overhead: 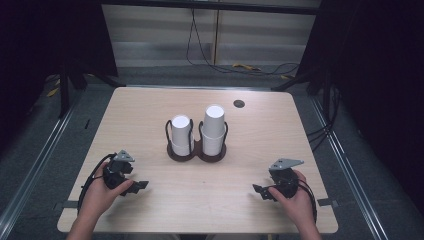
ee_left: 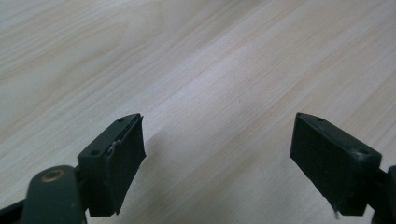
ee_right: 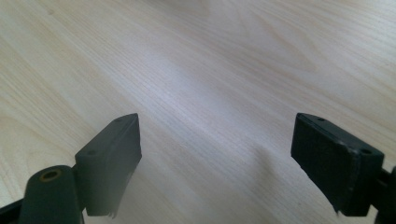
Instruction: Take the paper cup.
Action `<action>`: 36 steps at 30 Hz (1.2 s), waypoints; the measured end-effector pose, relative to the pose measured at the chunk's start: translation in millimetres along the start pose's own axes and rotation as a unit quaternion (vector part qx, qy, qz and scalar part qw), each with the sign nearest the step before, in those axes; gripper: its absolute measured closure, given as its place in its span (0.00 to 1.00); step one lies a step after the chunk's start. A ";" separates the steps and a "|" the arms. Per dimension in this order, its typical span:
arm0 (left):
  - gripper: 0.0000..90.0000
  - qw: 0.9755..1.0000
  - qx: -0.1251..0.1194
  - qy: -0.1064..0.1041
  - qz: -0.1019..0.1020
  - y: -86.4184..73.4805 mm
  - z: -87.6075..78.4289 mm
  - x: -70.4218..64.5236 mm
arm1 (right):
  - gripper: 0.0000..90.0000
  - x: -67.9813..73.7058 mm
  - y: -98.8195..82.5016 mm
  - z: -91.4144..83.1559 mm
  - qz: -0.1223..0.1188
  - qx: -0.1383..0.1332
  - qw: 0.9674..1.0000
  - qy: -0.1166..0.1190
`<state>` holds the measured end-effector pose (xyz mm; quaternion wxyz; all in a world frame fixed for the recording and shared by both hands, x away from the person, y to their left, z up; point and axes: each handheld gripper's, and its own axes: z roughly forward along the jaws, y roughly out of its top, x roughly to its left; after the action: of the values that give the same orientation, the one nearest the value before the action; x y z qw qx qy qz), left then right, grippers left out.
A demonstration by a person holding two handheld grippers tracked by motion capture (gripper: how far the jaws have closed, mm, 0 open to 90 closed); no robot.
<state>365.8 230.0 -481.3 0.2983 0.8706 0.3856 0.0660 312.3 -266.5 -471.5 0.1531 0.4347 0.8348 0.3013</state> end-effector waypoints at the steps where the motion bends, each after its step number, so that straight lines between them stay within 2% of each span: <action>1: 0.20 1.000 -0.001 -0.001 -0.001 -0.5 -0.1 0.4 | 0.18 0.4 0.5 0.7 -0.004 -0.001 1.000 0.003; 6: 0.19 1.000 0.000 0.005 0.003 -1.9 -0.6 0.3 | 0.18 5.2 4.2 2.1 -0.011 -0.002 1.000 0.012; 12: 0.19 1.000 -0.015 0.000 0.008 -0.9 1.8 -4.2 | 0.16 13.3 11.0 5.4 -0.018 -0.008 0.999 0.031; 15: 0.19 1.000 -0.010 0.000 0.015 0.9 2.6 -5.5 | 0.15 22.3 18.5 6.9 -0.028 -0.016 0.999 0.034; 17: 0.19 1.000 -0.016 -0.004 0.010 1.6 3.5 -6.7 | 0.15 23.9 19.6 7.2 -0.027 -0.014 0.999 0.036; 21: 0.19 1.000 -0.023 0.002 0.013 4.5 2.6 -6.6 | 0.15 27.8 24.2 10.4 -0.030 -0.010 0.998 0.056; 27: 0.19 1.000 -0.026 -0.008 0.012 9.1 5.4 -7.5 | 0.15 26.7 28.7 12.8 -0.033 -0.013 0.998 0.060; 31: 0.19 0.999 -0.026 -0.013 0.021 15.8 8.1 -8.3 | 0.16 25.9 34.5 14.2 -0.026 -0.019 0.997 0.065; 36: 0.19 0.999 -0.027 -0.021 0.024 25.7 11.8 -10.2 | 0.16 34.6 47.1 22.2 -0.046 -0.020 0.996 0.070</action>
<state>379.0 203.8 -475.1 0.3284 0.8724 0.3560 0.0654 333.7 -209.2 -458.5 0.1162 0.3703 0.8566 0.3401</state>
